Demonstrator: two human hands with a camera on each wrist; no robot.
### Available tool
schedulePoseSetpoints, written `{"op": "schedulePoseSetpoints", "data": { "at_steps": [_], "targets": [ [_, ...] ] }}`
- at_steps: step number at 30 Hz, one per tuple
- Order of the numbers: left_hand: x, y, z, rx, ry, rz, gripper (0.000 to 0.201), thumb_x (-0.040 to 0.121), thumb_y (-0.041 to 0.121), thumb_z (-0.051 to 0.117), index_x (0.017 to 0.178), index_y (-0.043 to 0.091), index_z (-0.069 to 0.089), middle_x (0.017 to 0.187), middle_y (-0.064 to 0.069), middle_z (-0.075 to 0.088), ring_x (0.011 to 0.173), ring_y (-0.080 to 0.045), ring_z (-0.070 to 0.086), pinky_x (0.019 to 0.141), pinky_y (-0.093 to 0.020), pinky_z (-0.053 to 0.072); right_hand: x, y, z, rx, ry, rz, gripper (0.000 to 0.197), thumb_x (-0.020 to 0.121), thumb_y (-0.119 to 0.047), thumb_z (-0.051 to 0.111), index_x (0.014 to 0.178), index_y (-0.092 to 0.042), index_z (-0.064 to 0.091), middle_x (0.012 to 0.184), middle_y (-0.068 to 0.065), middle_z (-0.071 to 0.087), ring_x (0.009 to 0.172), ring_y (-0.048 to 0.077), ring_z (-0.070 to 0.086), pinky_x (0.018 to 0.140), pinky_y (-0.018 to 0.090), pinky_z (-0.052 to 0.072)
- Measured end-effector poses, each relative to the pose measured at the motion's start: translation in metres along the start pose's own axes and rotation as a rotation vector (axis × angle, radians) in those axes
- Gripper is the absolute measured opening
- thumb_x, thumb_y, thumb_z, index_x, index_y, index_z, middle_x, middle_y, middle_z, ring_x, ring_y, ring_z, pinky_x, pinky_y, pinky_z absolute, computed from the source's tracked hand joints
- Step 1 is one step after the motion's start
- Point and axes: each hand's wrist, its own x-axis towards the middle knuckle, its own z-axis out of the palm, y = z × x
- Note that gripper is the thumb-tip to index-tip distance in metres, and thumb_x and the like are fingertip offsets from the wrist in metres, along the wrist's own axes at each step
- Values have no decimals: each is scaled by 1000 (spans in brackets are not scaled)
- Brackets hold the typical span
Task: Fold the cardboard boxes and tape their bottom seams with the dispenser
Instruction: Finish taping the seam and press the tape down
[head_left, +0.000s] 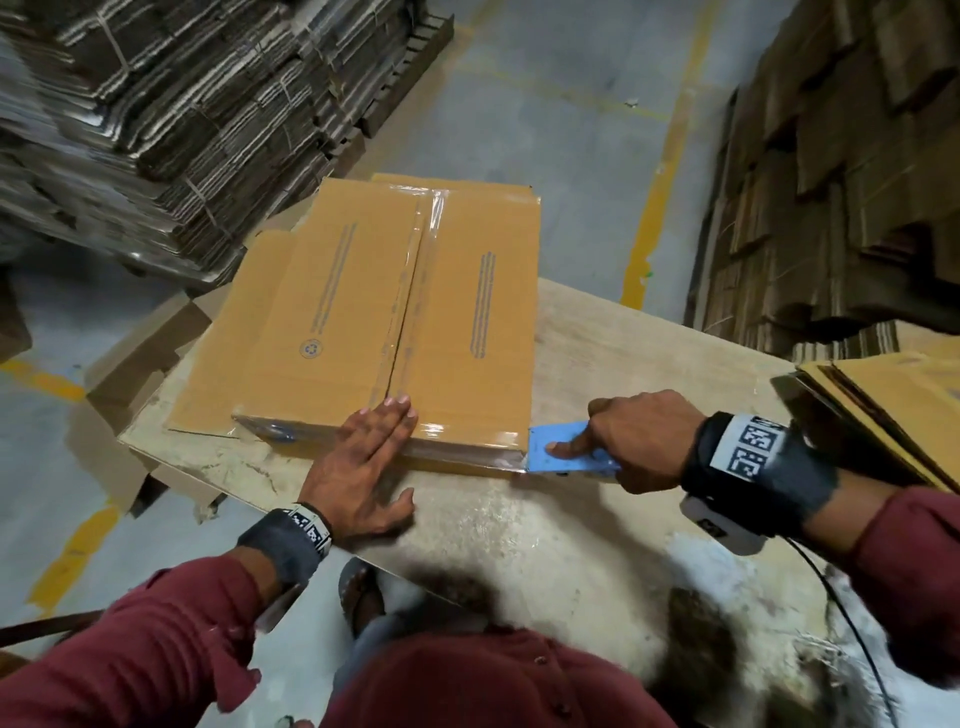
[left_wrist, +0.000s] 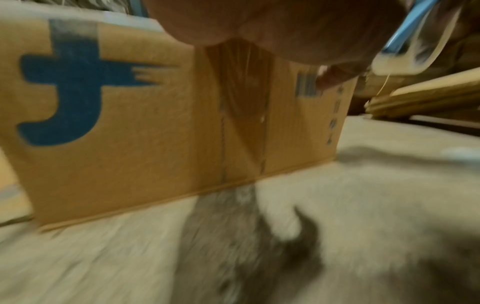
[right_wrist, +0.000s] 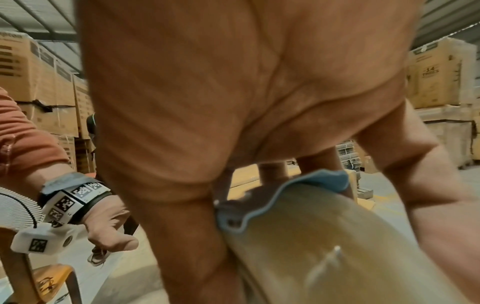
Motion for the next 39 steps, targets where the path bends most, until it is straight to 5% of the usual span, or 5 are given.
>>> {"op": "schedulePoseSetpoints", "data": {
  "at_steps": [4,11,20,29,39],
  "targets": [
    [2,19,-13,125,-41,-53,107,83,69,51,163,5,21,173,-13,8,160,-26,9,125,-51,19,-1,-1,-1,17,10,-16,73,90,-29,62,147,-64,31,106,-7,43,80,21,48,52,26,31],
    [55,114,8,81,-156,123,109,83,71,49,164,5,17,172,-14,5,160,-27,7,126,-45,9,0,3,9,80,38,-25,72,90,-28,64,148,-60,35,116,-4,51,81,24,52,66,33,42],
    [56,109,9,54,-151,181,109,82,64,57,164,6,15,172,-14,11,159,-27,13,127,-42,13,-33,33,27,219,98,5,57,96,-51,55,145,-67,30,107,-7,47,83,20,47,62,31,38],
    [58,109,6,45,-154,155,107,82,62,58,164,7,17,172,-12,10,160,-23,8,128,-41,12,-43,48,32,222,109,22,60,96,-50,56,143,-72,27,100,-12,37,82,17,42,50,28,24],
    [58,109,5,17,-126,151,105,82,61,59,164,8,19,172,-10,11,160,-22,9,127,-41,14,-51,54,29,223,93,12,58,97,-50,53,144,-72,25,102,-11,37,83,17,46,49,28,25]
  ]
}}
